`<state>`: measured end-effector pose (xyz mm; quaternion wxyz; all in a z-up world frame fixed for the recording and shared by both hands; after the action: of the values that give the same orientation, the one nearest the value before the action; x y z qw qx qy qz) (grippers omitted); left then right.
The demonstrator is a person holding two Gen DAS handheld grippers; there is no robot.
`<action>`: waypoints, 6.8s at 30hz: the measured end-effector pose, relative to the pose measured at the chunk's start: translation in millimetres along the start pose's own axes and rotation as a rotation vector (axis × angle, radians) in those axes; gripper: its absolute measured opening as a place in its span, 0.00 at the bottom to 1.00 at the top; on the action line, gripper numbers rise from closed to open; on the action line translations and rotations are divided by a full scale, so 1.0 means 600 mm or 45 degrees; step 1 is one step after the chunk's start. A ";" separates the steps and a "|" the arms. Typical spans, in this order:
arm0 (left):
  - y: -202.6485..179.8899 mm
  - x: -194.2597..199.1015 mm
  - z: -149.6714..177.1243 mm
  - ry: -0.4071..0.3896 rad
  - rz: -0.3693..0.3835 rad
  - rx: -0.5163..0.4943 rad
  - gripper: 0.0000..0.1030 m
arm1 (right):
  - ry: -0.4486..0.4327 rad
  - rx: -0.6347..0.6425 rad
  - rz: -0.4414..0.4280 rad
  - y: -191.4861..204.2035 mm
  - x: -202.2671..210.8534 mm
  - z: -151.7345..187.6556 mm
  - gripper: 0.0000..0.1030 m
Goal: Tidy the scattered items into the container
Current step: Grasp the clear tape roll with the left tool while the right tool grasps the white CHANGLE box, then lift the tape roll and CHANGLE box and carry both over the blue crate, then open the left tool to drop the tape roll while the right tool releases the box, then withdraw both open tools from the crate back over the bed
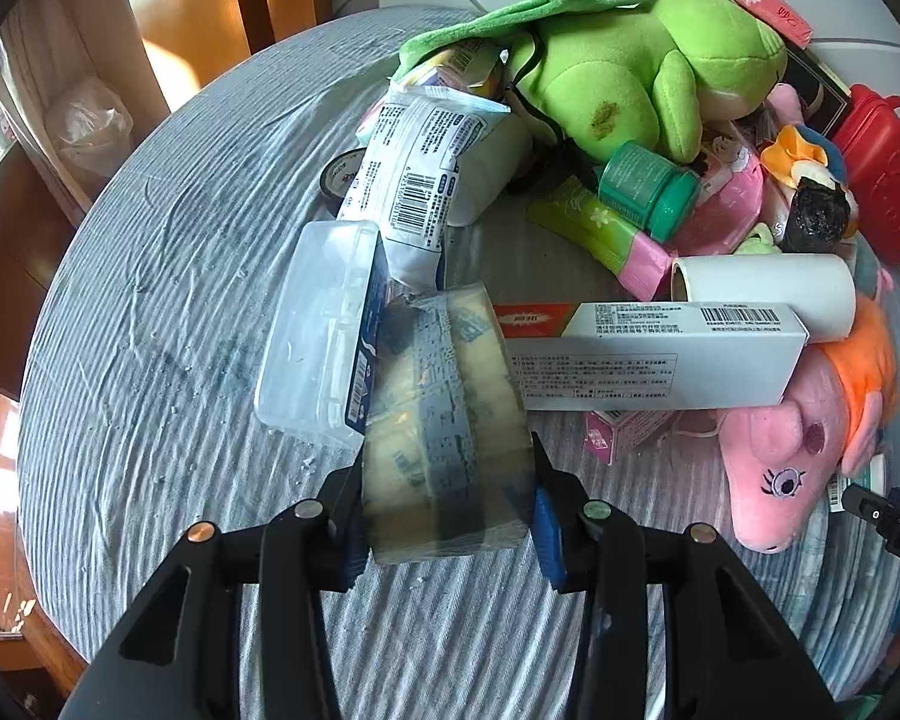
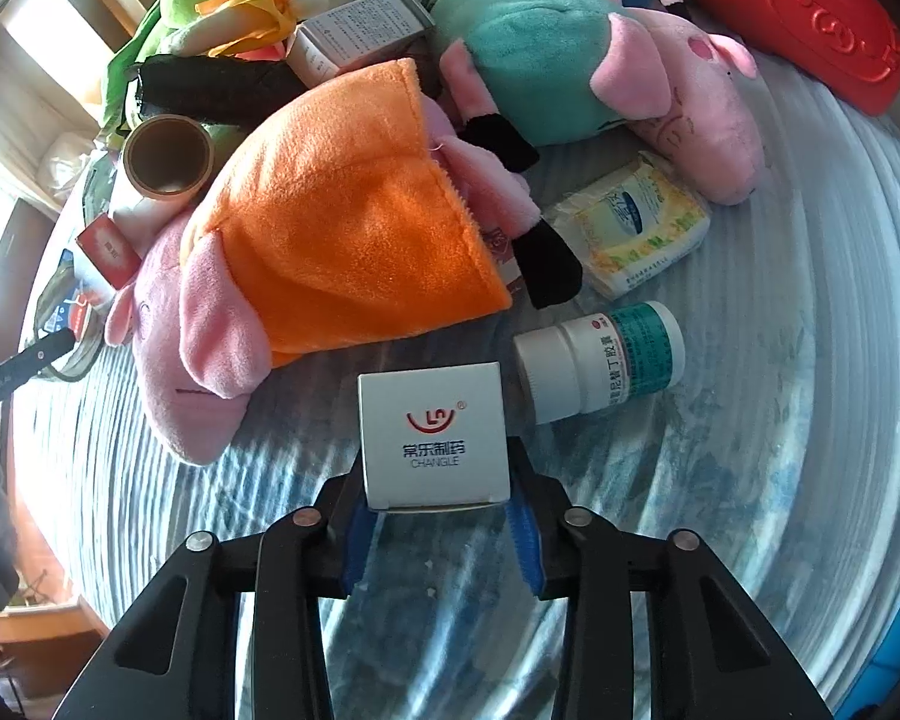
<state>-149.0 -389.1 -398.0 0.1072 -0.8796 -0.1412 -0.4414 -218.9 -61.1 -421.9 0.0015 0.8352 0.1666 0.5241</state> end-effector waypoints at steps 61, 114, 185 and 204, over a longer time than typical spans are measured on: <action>-0.112 0.304 -0.136 -0.408 0.133 -0.049 0.40 | -0.398 -0.071 0.010 -0.059 0.313 -0.043 0.36; -0.683 0.636 -0.184 -0.798 0.505 -0.362 0.40 | -0.868 -0.105 -0.165 -0.317 0.750 -0.073 0.36; -1.294 0.723 -0.044 -0.634 0.998 -0.913 0.42 | -0.976 -0.597 0.368 -0.748 0.939 0.134 0.42; -1.077 0.662 -0.099 -0.600 0.700 -0.636 1.00 | -0.932 -0.537 0.316 -0.684 0.898 0.076 1.00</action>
<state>-188.5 258.7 -1.3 -0.0303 -0.9600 0.1887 -0.2044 -79.9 485.0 -43.7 0.1678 0.9610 -0.0570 0.2122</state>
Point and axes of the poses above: each gripper's, at about its wrist camera, not at the fingertips, and x roughly against the way its jaws point, y to its left, z to its underside, the point moved 2 cm from there along -x, roughly the way its jaws point, and after that the axes turned 13 degrees about -y, right-handed, at the moved point
